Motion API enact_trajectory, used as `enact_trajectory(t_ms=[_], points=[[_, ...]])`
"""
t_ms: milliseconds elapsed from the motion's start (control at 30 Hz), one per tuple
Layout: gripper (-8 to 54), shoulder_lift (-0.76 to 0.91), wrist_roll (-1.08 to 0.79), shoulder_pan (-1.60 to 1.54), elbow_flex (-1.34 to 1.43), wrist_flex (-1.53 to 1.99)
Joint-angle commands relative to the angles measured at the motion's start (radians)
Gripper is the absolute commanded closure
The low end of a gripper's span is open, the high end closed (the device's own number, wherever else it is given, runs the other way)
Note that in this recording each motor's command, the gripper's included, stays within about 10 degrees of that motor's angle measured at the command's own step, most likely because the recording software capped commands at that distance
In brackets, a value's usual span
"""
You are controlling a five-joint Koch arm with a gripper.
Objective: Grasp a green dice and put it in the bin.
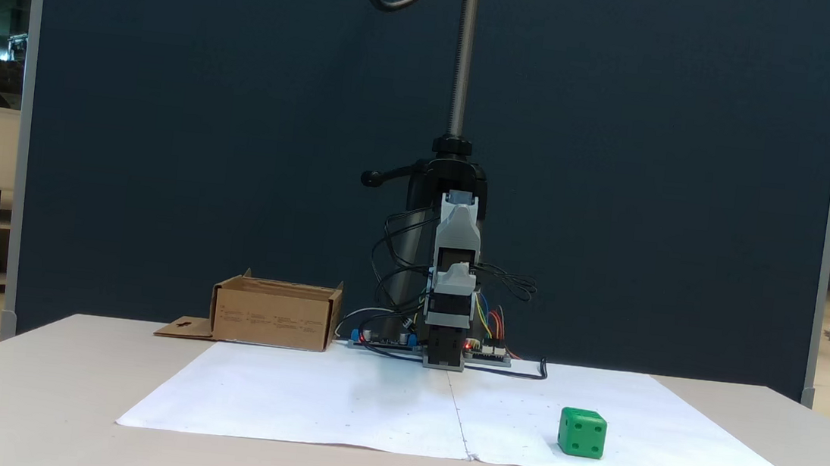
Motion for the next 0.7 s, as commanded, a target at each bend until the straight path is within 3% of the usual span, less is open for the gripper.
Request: enact_trajectory(t_ms=[0, 667], points=[[2.3, 0.103, -0.067, 0.071, 0.063, 0.175], [3.4, 0.103, -0.069, 0.067, 0.014, 0.325]])
